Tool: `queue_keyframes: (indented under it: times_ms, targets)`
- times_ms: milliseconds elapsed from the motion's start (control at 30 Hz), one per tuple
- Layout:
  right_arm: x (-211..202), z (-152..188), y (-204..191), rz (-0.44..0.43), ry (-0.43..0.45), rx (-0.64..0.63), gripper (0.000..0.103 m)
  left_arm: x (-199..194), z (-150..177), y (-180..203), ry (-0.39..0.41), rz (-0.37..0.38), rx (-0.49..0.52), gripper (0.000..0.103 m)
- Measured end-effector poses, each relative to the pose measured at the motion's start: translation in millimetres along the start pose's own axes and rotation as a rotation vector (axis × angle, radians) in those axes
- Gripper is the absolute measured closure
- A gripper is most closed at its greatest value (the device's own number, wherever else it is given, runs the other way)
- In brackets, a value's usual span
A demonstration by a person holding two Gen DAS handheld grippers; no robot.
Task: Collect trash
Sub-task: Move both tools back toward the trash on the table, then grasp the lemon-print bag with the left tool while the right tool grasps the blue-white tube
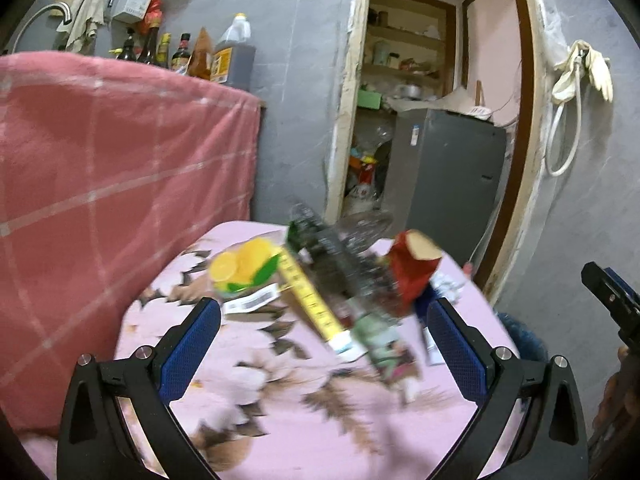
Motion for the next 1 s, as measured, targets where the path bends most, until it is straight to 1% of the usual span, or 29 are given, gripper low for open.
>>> queue_keyframes:
  times_ms: [133, 267, 533, 633, 700, 833, 867, 933, 1000]
  targets:
    - [12, 11, -18, -0.023, -0.043, -0.017, 0.0, 2, 7, -19, -0.029, -0.001, 0.007, 0.002]
    - [27, 20, -30, -0.026, -0.086, -0.026, 0.0, 13, 11, -31, -0.075, -0.008, 0.013, 0.002]
    - [53, 37, -40, -0.036, -0.165, 0.001, 0.0, 37, 23, -53, -0.164, -0.016, -0.044, 0.002]
    - [63, 46, -45, -0.05, -0.204, 0.012, 0.007, 44, 26, -59, -0.188, -0.031, -0.019, 0.002]
    - [69, 52, -50, -0.06, -0.231, 0.008, 0.015, 50, 27, -62, -0.199, -0.041, 0.001, 0.002]
    - [79, 64, -59, -0.078, -0.284, -0.004, 0.023, 58, 29, -69, -0.215, -0.047, 0.015, 0.002]
    - [81, 67, -61, -0.083, -0.296, -0.007, 0.027, 60, 29, -71, -0.219, -0.051, 0.017, 0.002]
    - [87, 73, -67, -0.095, -0.322, -0.009, 0.029, 63, 29, -74, -0.219, -0.054, 0.024, 0.003]
    - [92, 78, -71, -0.099, -0.347, -0.01, 0.035, 67, 28, -74, -0.219, -0.057, 0.041, 0.003]
Point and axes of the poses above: each gripper's, at about its wrist camera, not at the fingertips, and x roughly the way its jaws point, y to its right, z to its underside, the point moved 10 cm from there along x, roughly the way its jaws point, and after that the axes turned 9 degrees about y, right-handed, at the moved point
